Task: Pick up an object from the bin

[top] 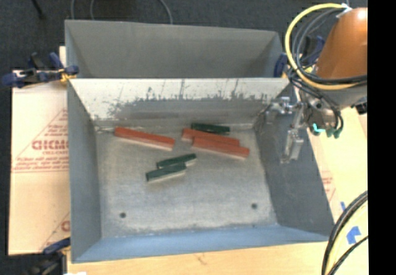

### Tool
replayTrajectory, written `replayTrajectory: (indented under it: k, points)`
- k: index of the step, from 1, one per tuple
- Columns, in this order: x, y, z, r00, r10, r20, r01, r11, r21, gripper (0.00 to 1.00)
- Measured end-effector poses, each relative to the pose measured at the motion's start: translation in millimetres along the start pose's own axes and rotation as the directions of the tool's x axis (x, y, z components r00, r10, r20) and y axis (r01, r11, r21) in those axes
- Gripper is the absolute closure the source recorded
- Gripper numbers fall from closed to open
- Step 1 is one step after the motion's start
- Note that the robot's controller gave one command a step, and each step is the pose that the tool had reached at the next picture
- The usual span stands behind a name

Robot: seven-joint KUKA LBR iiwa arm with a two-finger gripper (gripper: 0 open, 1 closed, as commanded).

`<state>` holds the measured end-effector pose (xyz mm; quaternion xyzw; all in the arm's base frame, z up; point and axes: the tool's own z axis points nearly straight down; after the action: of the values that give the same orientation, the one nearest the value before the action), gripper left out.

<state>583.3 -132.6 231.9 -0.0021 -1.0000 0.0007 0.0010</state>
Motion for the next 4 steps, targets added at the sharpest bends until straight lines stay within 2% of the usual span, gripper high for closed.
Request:
replayTrajectory:
  k: [1,2,3,4]
  points:
    - [-1.6,0,-4,1.0,-0.003,0.007,0.003,1.0,0.002,0.0]
    - [-27.2,28,56,0.998,0.067,0.013,-0.067,0.998,-0.001,0.0]
    - [-46.9,49,80,0.999,0.054,0.0,-0.054,0.999,-0.001,0.0]
    - [-64.5,99,86,0.982,0.189,0.008,-0.189,0.982,-0.005,0.0]
